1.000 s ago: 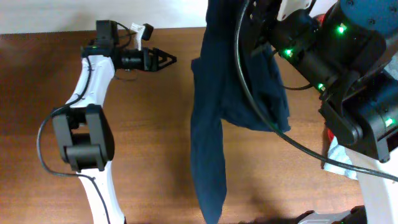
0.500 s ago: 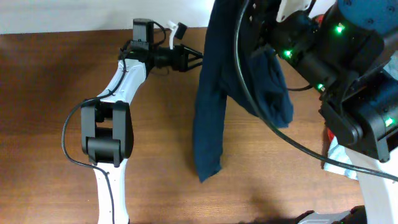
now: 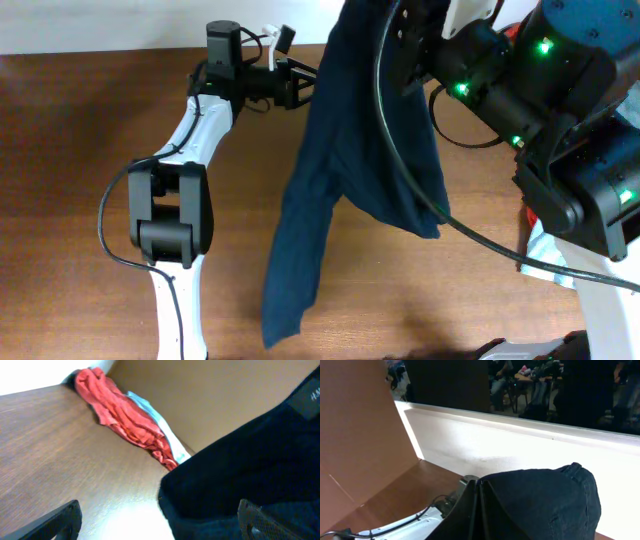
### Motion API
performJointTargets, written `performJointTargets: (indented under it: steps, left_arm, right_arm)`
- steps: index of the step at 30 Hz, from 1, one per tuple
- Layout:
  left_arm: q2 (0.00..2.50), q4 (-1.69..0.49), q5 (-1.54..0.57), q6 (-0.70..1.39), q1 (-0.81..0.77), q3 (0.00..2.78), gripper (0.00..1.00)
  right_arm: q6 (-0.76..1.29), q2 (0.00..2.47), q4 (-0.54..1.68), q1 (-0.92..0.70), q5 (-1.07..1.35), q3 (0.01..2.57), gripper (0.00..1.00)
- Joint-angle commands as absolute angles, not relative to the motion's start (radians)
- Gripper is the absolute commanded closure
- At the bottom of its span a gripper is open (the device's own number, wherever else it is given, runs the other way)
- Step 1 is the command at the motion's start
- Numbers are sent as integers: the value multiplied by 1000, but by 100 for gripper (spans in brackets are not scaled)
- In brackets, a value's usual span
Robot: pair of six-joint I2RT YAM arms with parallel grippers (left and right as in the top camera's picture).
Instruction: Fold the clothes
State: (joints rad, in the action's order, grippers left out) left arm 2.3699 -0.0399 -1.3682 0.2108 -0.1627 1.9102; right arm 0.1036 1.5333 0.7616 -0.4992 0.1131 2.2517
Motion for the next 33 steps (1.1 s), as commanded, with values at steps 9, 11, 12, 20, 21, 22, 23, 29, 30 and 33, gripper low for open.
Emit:
performJointTargets:
  steps: [9, 11, 12, 20, 21, 22, 23, 29, 30, 33]
  left_arm:
    - [2379, 115, -1574, 229, -273, 1913, 1]
    - [2379, 121, -1574, 231, -282, 1913, 26]
    - [2379, 122, -1574, 231, -284, 1913, 51]
    - [2379, 124, -1570, 340, -206, 1913, 99]
    - [2379, 125, -1566, 365, -187, 1913, 99]
    - [2379, 125, -1563, 387, -170, 1913, 99]
    - [2379, 137, -1564, 414, -149, 1913, 99]
    - [2378, 295, -1567, 607, -17, 1913, 99]
    - [2378, 340, -1572, 647, 3, 1913, 99]
    - [2378, 475, -1573, 768, 52, 1913, 99]
  right_arm:
    - [102, 1514, 752, -506, 132, 2272, 96]
    - [102, 1514, 752, -506, 131, 2272, 96]
    - [102, 1514, 752, -506, 131, 2272, 96]
    - [56, 1514, 773, -504, 120, 2272, 96]
    - [56, 1515, 782, -504, 99, 2272, 96]
    - [56, 1517, 790, -503, 80, 2272, 96]
    - [51, 1518, 798, -503, 59, 2272, 96]
    - [56, 1536, 846, -438, 88, 2272, 96]
    - [58, 1541, 846, -424, 115, 2272, 96]
    - [58, 1557, 817, -397, 212, 2272, 96]
